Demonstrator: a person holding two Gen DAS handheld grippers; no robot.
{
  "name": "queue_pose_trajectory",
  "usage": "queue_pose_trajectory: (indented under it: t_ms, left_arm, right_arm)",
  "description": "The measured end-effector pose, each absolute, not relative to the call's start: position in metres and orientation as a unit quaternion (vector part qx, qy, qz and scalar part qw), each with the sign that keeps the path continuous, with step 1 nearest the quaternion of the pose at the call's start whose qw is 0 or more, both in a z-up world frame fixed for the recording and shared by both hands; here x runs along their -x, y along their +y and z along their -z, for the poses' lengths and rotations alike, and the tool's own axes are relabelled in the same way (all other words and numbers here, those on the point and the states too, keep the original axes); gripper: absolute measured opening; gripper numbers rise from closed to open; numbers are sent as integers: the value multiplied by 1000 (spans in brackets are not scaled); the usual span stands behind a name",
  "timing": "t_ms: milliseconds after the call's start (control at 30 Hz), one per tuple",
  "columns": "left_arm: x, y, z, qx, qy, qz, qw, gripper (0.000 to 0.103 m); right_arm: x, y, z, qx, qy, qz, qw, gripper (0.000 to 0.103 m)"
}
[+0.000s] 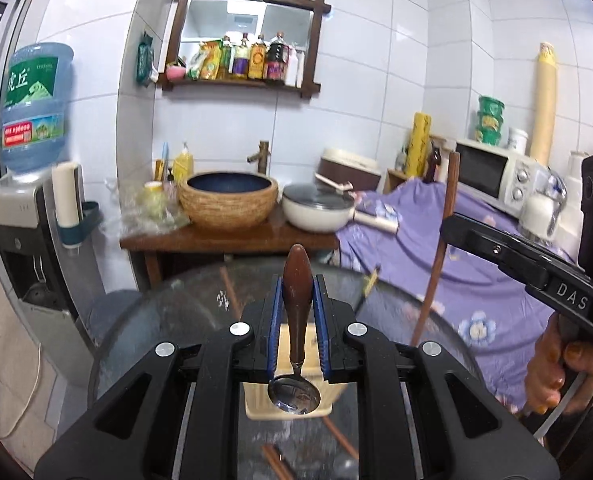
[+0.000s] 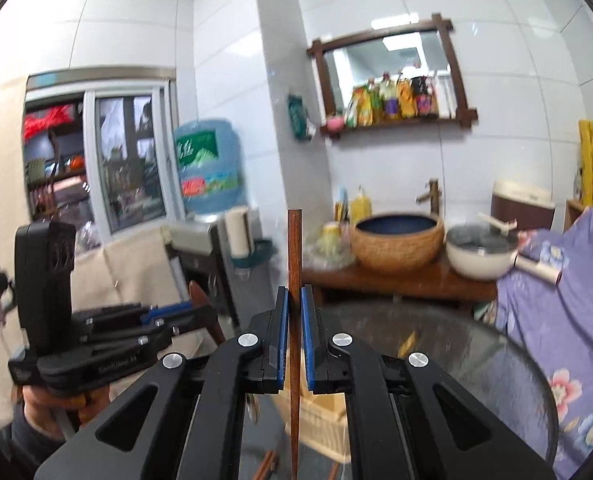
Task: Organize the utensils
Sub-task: 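Lift the spoon and chopstick and carry both over the holder, then drop the spoon and chopstick into the holder by opening both tools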
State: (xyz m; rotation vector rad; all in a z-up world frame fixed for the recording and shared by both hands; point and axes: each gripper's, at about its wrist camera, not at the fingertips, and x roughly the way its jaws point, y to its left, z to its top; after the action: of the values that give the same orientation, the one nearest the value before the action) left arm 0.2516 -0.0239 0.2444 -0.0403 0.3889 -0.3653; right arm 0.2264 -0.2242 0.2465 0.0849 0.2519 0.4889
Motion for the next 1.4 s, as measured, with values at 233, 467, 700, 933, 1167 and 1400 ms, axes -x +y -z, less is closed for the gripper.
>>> queue_pose_trajectory:
  t_ms: [233,467,700,933,1167,1400]
  left_arm:
    - [-304,-30,-257,38,189,144,971,16]
    - [-340,-36,-211,42,224,119,966,16]
    - [-339,-42,-167,35,248,118,961,16]
    - [-334,-48,-136,18,271,121,955,16]
    - [-339,-55,-115,5,296,123,947,16]
    - [-332,-52,-118,8,287,130,949,28]
  right_arm:
    - [-268,-215,-261,-36,77,-191,978,7]
    - [-291,-208,-217,-25,94,-175,980,6]
    - [-296,-207,-177,-21,128,-167,977,7]
    - [-294,-207,-152,-23,157,-168,973,7]
    - [-297,-206,-146,-23,162,-165,973,7]
    - [-286,-212,-146,-26,135,-157,978,41]
